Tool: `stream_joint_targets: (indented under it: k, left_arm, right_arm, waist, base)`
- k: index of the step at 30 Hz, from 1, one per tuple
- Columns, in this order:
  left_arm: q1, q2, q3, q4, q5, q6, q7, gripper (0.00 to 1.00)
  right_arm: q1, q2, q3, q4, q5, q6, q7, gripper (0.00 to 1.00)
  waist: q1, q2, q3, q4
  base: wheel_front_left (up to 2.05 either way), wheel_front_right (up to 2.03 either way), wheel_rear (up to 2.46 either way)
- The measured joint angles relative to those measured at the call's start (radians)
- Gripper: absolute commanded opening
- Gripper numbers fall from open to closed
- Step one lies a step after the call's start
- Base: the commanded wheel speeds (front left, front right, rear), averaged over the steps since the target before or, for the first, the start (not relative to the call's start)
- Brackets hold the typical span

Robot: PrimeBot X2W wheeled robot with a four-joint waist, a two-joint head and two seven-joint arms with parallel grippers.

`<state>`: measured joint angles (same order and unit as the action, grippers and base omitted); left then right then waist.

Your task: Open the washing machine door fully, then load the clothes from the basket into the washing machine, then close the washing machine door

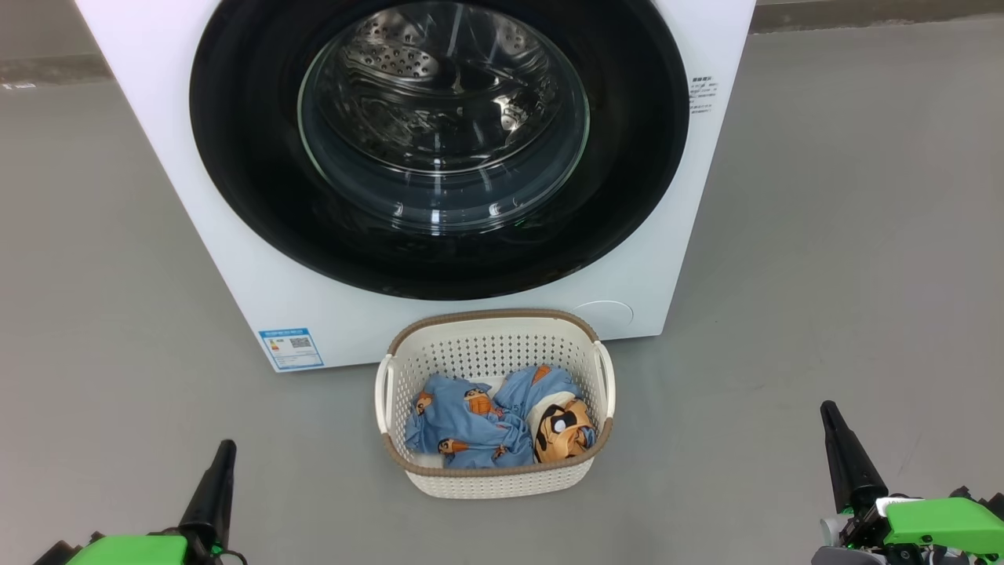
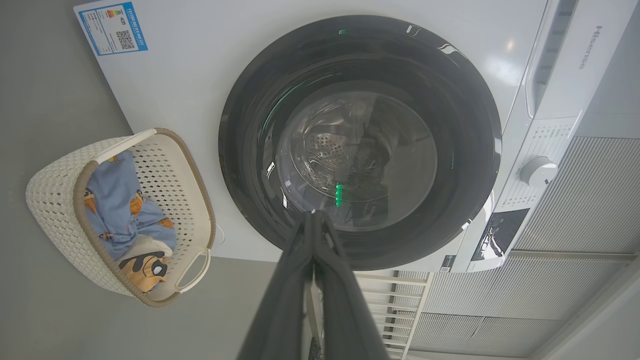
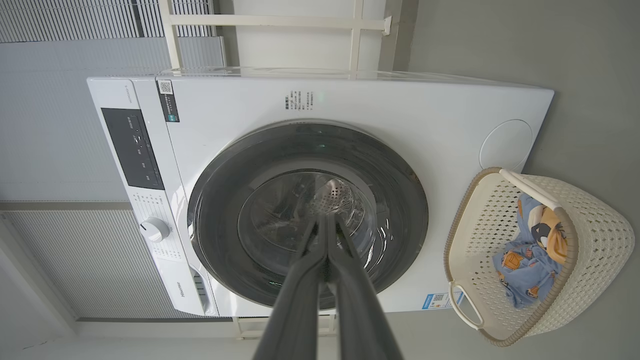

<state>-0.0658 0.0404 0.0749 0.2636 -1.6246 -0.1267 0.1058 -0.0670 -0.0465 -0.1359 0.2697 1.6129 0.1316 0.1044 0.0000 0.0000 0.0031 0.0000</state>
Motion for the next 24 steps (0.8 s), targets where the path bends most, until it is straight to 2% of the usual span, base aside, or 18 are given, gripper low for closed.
stream_joint_targets:
  k: [24]
  left_arm:
    - [0.0, -0.001, 0.001, 0.0, 0.0, 0.0, 0.0, 0.0]
  right_arm:
    - [0.0, 0.0, 0.0, 0.0, 0.0, 0.0, 0.001, 0.0]
  waist:
    - [0.0, 0.0, 0.0, 0.0]
  base:
    - [0.0, 0.0, 0.0]
